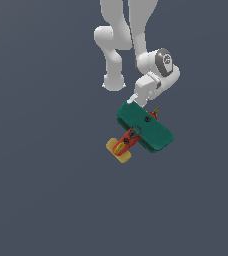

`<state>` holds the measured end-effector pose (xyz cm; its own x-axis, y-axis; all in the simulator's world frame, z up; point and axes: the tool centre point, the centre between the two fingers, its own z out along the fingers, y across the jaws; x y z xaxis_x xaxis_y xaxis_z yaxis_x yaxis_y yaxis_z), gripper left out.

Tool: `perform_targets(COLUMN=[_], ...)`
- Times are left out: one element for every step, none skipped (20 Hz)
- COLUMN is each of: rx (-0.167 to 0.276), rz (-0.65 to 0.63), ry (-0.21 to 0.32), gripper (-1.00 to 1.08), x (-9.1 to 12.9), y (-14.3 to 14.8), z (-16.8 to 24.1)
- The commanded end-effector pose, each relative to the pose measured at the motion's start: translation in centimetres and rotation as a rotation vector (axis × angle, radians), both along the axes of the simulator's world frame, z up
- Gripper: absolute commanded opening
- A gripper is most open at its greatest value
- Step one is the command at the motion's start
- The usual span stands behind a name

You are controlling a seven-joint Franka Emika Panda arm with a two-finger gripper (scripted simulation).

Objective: Pick up the object and move it to a goal position.

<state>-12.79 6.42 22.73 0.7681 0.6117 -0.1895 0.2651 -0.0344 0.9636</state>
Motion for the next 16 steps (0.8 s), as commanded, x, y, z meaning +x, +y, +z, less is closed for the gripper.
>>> perform_targets(rx=[-0.001, -0.001, -0.001, -0.001, -0.002, -0.002, -0.003, -0.003, -0.003, -0.003, -0.004, -0.004, -0.004, -0.004, -0.004, -0.004], rz=[0.0, 0.0, 0.0, 0.0, 0.0, 0.0, 0.0, 0.0, 0.0, 0.0, 0.0, 0.0, 0.0, 0.0, 0.0, 0.0], ry=[-0.005, -0.005, -0.005, -0.005, -0.006, -0.006, -0.006, -0.006, -0.006, -0.006, -0.006, -0.006, -0.006, -0.006, -0.006, -0.006], gripper=[-1.0, -1.0, -1.0, -1.0, -1.0, -1.0, -1.0, -1.0, -1.0, -1.0, -1.0, -1.0, -1.0, -1.0, -1.0, -1.0], x=[-0.2, -0.3, -0.5, -0.6, -0.7, -0.7, -0.8, -0.9, -1.0, -1.0, -1.1, -1.1, -1.2, -1.2, -1.2, -1.2], y=[2.0, 2.8, 3.6, 4.4, 5.2, 5.9, 6.6, 7.2, 7.9, 8.5, 9.0, 9.5, 10.0, 10.4, 10.8, 11.1], z=[1.4, 1.8, 2.3, 2.8, 3.2, 3.7, 4.1, 4.5, 4.8, 5.2, 5.5, 5.8, 6.1, 6.3, 6.5, 6.7])
